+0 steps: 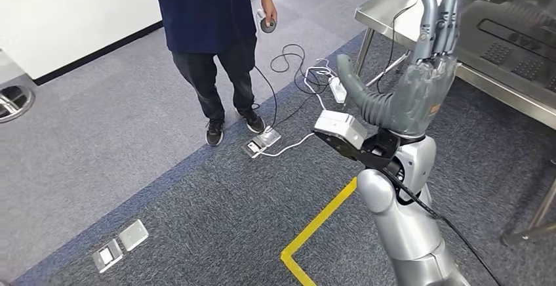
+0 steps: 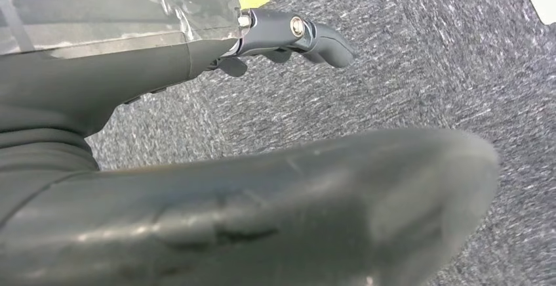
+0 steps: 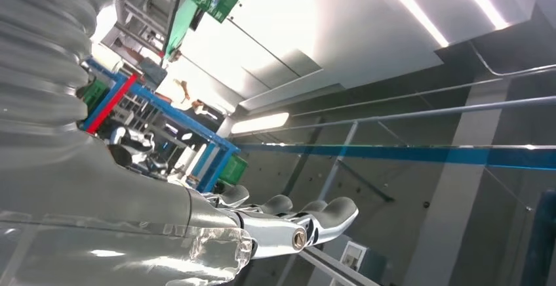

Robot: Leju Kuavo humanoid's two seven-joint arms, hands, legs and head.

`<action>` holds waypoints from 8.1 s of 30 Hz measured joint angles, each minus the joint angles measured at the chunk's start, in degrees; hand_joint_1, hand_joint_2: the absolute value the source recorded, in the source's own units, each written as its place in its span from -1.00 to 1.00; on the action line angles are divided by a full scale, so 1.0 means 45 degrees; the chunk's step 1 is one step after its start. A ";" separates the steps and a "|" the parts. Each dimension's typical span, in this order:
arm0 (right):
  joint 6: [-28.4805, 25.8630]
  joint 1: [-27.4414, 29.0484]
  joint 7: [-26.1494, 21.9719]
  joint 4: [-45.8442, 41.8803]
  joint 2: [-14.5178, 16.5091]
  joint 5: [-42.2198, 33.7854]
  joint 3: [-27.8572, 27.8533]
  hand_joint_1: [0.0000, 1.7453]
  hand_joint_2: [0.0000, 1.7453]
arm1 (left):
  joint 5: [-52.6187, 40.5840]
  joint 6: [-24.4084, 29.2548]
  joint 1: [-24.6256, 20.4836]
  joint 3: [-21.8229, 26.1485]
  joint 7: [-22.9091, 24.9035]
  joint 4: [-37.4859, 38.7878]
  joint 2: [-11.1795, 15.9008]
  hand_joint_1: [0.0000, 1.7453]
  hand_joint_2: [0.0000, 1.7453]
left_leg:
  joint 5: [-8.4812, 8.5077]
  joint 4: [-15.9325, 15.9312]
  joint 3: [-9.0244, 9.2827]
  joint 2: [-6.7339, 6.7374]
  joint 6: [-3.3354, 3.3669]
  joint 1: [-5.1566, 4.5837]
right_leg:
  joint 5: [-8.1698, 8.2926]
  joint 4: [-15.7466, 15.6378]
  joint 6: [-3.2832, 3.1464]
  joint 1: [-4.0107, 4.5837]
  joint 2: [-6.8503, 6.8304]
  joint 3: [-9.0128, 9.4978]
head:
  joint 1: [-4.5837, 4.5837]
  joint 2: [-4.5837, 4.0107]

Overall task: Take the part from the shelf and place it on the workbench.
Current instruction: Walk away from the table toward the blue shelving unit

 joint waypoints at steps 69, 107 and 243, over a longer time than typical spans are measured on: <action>-0.0003 0.0429 -0.0081 -0.0010 -0.0083 -0.0040 -0.0046 -1.00 1.00 | 0.0000 0.0005 0.0042 -0.0005 0.0093 0.0004 -0.0029 -1.00 -1.00 | 0.0200 0.0391 -0.0231 0.1053 -0.0003 -0.0045 | -0.0311 0.0082 -0.0043 0.0141 -0.1084 0.0268 | -0.0256 0.0000; 0.0000 0.0284 0.0170 -0.0001 -0.0089 0.0075 -0.0025 -1.00 1.00 | 0.0002 0.0000 0.0078 0.0000 0.0138 0.0004 -0.0072 -1.00 -1.00 | 0.0524 -0.1070 0.0439 0.0769 0.0459 -0.0138 | -0.0999 0.0796 0.0356 0.0097 -0.0855 0.0128 | -0.0243 0.0000; 0.0000 -0.0156 0.1574 0.0403 -0.0335 0.0783 0.0597 -1.00 -1.00 | 0.0253 -0.0168 0.0119 0.0005 -0.0091 -0.0001 -0.0151 -1.00 -1.00 | 0.0458 -0.0990 0.0425 0.0757 -0.0072 0.0052 | -0.0365 -0.0235 0.0240 0.0082 -0.0810 0.0436 | -0.0209 0.0000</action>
